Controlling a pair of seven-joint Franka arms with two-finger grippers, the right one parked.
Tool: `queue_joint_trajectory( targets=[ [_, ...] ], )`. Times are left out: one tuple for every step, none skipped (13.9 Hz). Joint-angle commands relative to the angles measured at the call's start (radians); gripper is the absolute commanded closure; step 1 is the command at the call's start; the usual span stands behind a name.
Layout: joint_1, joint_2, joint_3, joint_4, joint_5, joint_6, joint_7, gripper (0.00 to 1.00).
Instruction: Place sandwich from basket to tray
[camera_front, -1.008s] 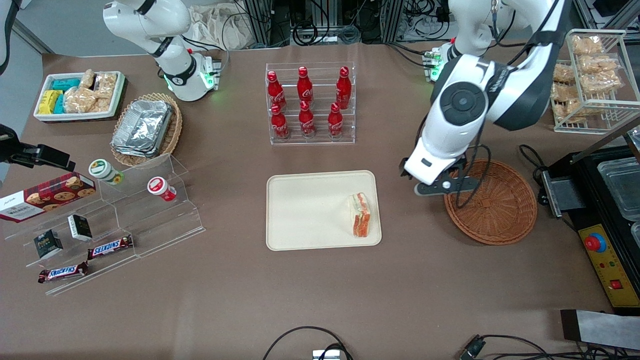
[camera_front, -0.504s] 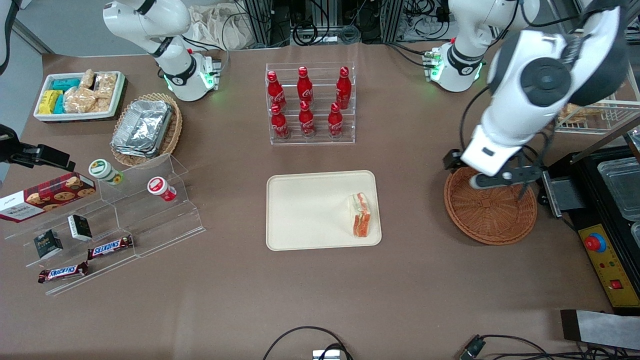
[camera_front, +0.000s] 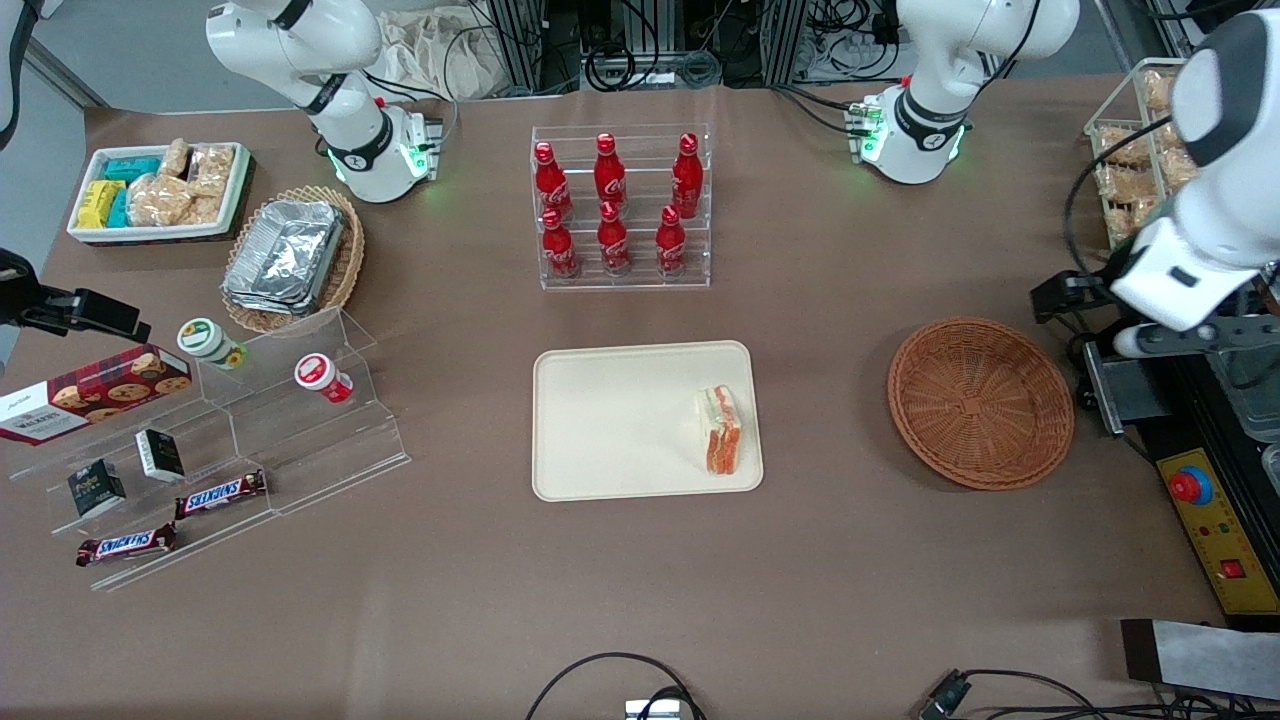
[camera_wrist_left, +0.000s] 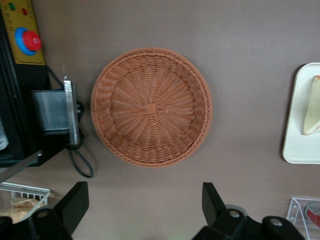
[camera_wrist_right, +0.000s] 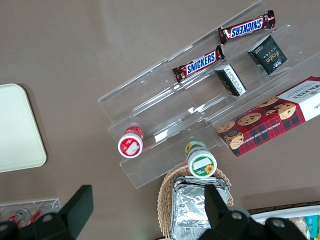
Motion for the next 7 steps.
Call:
queue_joint_trajectory(
  targets=[
    [-0.009,0.053,0.068,0.092,-0.036,-0.044,0.046,0.00],
    [-0.007,0.066,0.076,0.120,-0.036,-0.064,0.046,0.00],
    [-0.007,0.078,0.084,0.140,-0.036,-0.079,0.046,0.00],
    [-0.007,0.083,0.085,0.155,-0.028,-0.093,0.044,0.00],
    [-0.007,0.086,0.087,0.158,-0.028,-0.104,0.047,0.00],
    [-0.007,0.084,0.090,0.158,-0.025,-0.105,0.054,0.00],
    [-0.009,0.084,0.116,0.158,-0.025,-0.107,0.066,0.00]
  ],
)
